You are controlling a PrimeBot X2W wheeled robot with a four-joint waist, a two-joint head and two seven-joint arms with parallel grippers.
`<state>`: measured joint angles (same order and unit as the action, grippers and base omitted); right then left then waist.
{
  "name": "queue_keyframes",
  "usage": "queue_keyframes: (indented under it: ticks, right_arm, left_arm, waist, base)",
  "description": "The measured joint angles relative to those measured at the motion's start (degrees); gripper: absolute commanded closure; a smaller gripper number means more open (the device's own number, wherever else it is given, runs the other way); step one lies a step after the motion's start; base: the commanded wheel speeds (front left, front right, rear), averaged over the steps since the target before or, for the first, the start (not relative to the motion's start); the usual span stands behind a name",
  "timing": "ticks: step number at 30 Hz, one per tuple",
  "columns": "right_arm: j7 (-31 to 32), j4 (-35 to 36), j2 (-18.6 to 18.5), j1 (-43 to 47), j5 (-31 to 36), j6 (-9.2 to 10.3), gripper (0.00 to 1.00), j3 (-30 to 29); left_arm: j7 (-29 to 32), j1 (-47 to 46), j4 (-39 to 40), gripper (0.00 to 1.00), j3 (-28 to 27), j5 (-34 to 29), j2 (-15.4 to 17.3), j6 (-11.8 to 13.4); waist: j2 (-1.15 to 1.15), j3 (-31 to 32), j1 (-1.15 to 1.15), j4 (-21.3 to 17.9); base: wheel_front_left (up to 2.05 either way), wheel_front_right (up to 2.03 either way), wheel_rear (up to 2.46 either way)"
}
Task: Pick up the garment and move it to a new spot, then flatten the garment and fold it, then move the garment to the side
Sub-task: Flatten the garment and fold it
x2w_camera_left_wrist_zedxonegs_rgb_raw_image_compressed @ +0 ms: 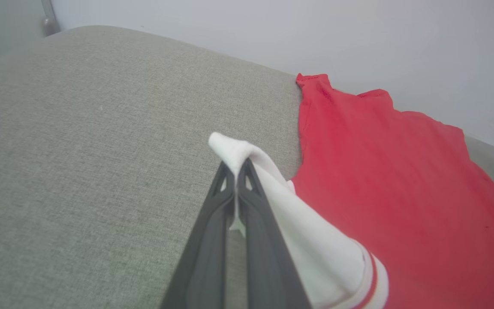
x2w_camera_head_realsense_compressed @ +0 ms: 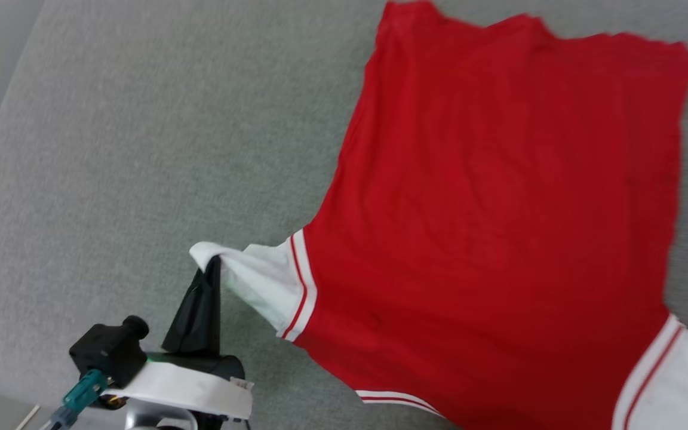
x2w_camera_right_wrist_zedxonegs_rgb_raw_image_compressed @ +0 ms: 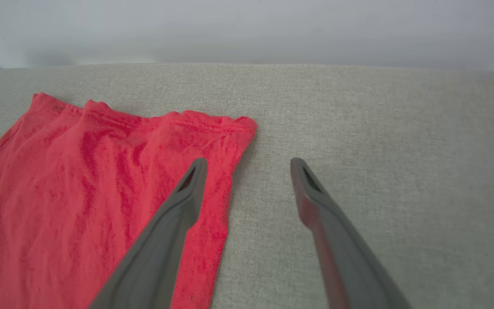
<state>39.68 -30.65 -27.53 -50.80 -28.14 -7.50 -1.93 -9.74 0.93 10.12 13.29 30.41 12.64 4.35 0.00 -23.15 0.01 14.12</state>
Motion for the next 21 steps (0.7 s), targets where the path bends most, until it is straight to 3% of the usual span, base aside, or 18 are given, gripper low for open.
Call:
queue_keyframes:
  ticks: [8,13,14,15,21]
  right_arm:
    - [6.4,-6.4,0.3,-5.9,2.4,0.01,0.00,0.0]
    - [9.2,-10.0,-0.2,-8.4,3.0,-0.05,0.00,-3.6]
    - [10.0,-10.8,-0.1,-8.9,3.4,-0.07,0.57,-4.2]
    - [10.4,-11.4,0.0,-9.3,3.9,-0.07,1.00,-4.7]
    - [11.9,-13.7,0.7,-9.5,7.0,-0.04,1.00,-5.8]
  left_arm:
    - [-2.4,-3.7,-4.1,1.00,2.1,0.0,-2.4,-2.3]
    - [-2.8,-4.6,-6.6,1.00,2.6,0.1,-2.7,-2.9]
    - [-2.8,-4.8,-6.9,1.00,2.7,0.1,-2.6,-2.9]
    - [-2.9,-4.8,-7.2,1.00,2.7,0.1,-2.7,-3.1]
    - [-3.1,-5.1,-8.3,1.00,2.5,0.1,-2.2,-3.3]
  waist:
    - [0.00,-7.7,0.00,5.4]
    - [0.00,-9.7,-0.01,7.7]
    - [0.00,-9.8,-0.03,7.8]
    - [0.00,-9.7,-0.03,7.8]
    - [0.00,-7.4,-0.01,7.2]
  base:
    - [0.00,0.00,0.00]
    - [0.00,0.00,0.00]
    - [0.00,0.00,0.00]
    - [0.00,0.00,0.00]
    - [0.00,0.00,0.00]
